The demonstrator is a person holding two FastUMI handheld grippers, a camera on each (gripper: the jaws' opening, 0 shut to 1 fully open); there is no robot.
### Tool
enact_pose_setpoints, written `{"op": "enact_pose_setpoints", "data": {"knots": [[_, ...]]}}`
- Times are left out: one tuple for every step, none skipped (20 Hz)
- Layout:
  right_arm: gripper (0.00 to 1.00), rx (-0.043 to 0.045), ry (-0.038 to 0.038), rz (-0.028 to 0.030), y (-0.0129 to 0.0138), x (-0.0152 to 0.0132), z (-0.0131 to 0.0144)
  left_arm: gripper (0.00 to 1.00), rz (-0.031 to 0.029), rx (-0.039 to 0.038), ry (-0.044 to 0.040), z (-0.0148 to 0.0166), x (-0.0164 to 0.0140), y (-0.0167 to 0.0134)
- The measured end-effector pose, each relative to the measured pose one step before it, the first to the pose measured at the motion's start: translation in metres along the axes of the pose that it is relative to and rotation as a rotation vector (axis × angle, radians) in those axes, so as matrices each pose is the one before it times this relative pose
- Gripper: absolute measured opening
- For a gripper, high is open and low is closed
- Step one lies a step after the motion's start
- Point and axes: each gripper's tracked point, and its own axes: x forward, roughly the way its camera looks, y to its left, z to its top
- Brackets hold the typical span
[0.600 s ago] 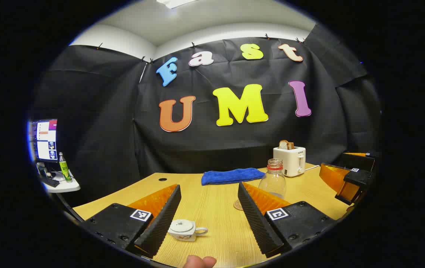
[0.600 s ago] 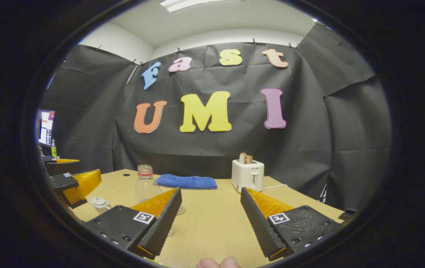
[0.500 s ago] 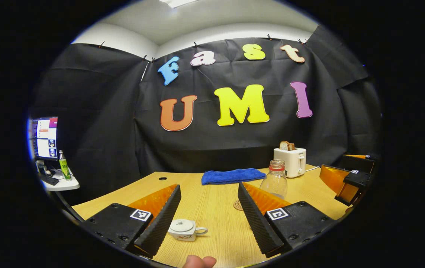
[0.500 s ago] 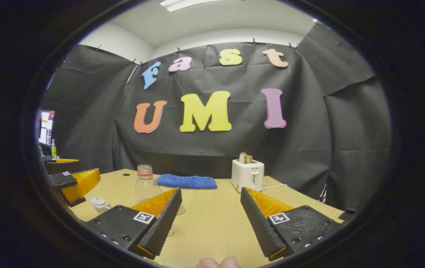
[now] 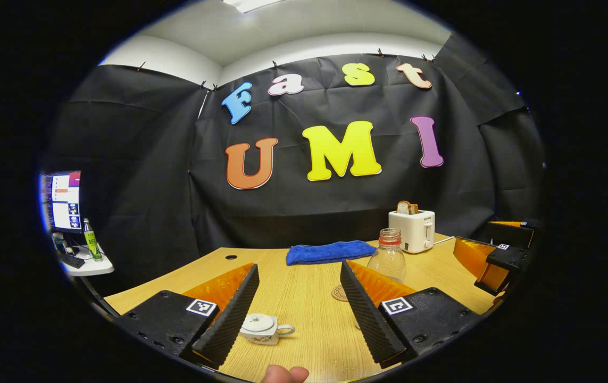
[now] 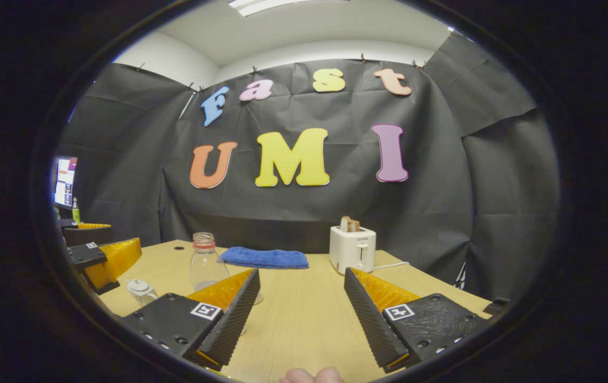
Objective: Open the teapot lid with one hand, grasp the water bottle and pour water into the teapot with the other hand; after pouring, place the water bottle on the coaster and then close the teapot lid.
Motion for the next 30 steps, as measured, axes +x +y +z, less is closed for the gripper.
{"op": "enact_pose_setpoints", "data": {"knots": [[0.95,0.00051,-0.00007,-0.00081,0.00009,-0.00003,0.00034,0.96,0.00103,-0.00099,0.00219,-0.00088,0.00078,0.00108],[0.95,0.00034,-0.00002,0.00078,0.00066,0.00046,-0.00069,0.96,0.00259,-0.00032,0.00258,-0.00013,-0.00062,0.00060],[0.97,-0.00117,0.00039,-0.00137,-0.00028,-0.00039,0.00014,0.96,0.00571,0.00042,0.00222,0.00026,-0.00094,0.00102],[0.97,-0.00175,0.00037,-0.00033,-0.00057,-0.00069,-0.00083,0.96,-0.00024,-0.00071,-0.00039,-0.00047,0.00050,0.00013],[0.97,-0.00274,0.00047,0.00031,-0.00034,0.00008,-0.00019,0.96,-0.00143,-0.00011,-0.00156,-0.00029,0.00036,-0.00020],[0.97,-0.00380,0.00197,-0.00235,0.00019,0.00035,-0.00110,0.96,0.00087,-0.00110,-0.00094,0.00153,-0.00020,0.00011],[0.97,-0.00404,0.00298,0.00113,-0.00004,0.00043,-0.00043,0.97,-0.00141,-0.00095,0.00016,0.00008,0.00011,-0.00065],[0.97,-0.00435,0.00348,0.00458,0.00155,0.00028,-0.00144,0.97,-0.00339,-0.00177,-0.00090,0.00008,-0.00077,-0.00052],[0.97,-0.00271,0.00275,0.00332,0.00107,-0.00017,-0.00077,0.97,-0.00501,-0.00482,-0.00252,0.00050,-0.00056,-0.00099],[0.97,-0.00072,0.00242,0.00318,0.00016,-0.00030,-0.00073,0.97,-0.00029,-0.00491,-0.00773,0.00416,-0.00146,-0.00126],[0.97,-0.00006,0.00212,0.00415,0.00031,-0.00093,-0.00004,0.96,0.00041,-0.00632,-0.00684,0.00157,-0.00070,-0.00011],[0.97,0.00002,-0.00253,0.00302,0.00034,-0.00040,0.00013,0.96,-0.00108,-0.00595,-0.00570,0.00043,-0.00139,-0.00011],[0.95,-0.00058,-0.00237,-0.00293,-0.00104,-0.00034,0.00108,0.97,-0.00433,-0.00155,-0.00002,-0.00092,-0.00054,0.00031],[0.95,0.00010,-0.00156,0.00279,0.00064,-0.00094,-0.00100,0.97,-0.00211,0.00183,0.00990,-0.00378,0.00003,0.00083],[0.95,-0.00082,0.00039,0.00020,0.00096,0.00046,-0.00104,0.97,-0.00209,0.00191,0.00800,-0.00342,-0.00077,0.00245],[0.97,0.00046,0.00221,0.00390,0.00134,0.00021,-0.00220,0.97,0.00260,-0.00386,0.00727,-0.00371,-0.00127,0.00430],[0.95,-0.00316,0.00555,0.00560,0.00196,-0.00032,-0.00303,0.96,0.00330,-0.00631,0.00999,-0.00460,-0.00127,0.00384],[0.97,-0.00722,0.01138,0.00725,0.00166,-0.00057,-0.00549,0.96,0.00511,-0.00695,0.01504,-0.00711,-0.00146,0.00525],[0.95,-0.00654,0.00866,0.00485,0.00091,0.00021,-0.00413,0.96,0.00391,-0.00652,0.02136,-0.00846,-0.00077,0.00377],[0.97,-0.00650,0.00692,0.00165,0.00030,-0.00061,-0.00377,0.96,0.00306,-0.00265,0.02394,-0.00935,0.00034,0.00424],[0.97,-0.00442,0.00470,0.00008,-0.00012,-0.00074,-0.00248,0.96,0.00895,0.00045,0.02605,-0.00972,0.00112,0.00532],[0.97,-0.00200,0.00270,-0.00121,-0.00071,-0.00066,-0.00359,0.96,0.00665,0.00056,0.02625,-0.00874,0.00064,0.00414],[0.97,-0.00419,0.00269,-0.00072,0.00021,-0.00108,-0.00175,0.96,0.00199,-0.00296,0.02157,-0.00754,0.00208,0.00382],[0.97,-0.00583,0.00189,-0.00149,0.00018,0.00034,-0.00246,0.97,-0.00292,-0.00686,0.01680,-0.00416,0.00182,0.00130],[0.97,-0.00568,0.00141,-0.00292,-0.00131,-0.00030,-0.00072,0.97,-0.01140,-0.01188,0.00950,-0.00283,0.00297,0.00103],[0.97,-0.00246,-0.00066,-0.00383,-0.00230,0.00123,-0.00091,0.97,-0.01676,-0.01352,0.01006,-0.00249,0.00406,-0.00166],[0.97,0.00044,-0.00123,-0.00458,-0.00196,0.00023,-0.00024,0.97,-0.01350,-0.01083,0.01129,-0.00332,0.00593,0.00013],[0.97,0.00094,0.00068,-0.00529,-0.00271,0.00090,-0.00098,0.97,-0.00015,-0.00454,0.01604,-0.00431,0.00369,0.00397],[0.97,0.00122,0.00175,-0.00644,-0.00337,0.00080,-0.00109,0.96,0.00272,-0.00278,0.01690,-0.00352,0.00444,0.00480],[0.97,0.00250,0.00315,-0.00719,-0.00344,0.00247,-0.00202,0.95,0.00425,-0.00425,0.01801,-0.00379,0.00656,0.00398]]}}
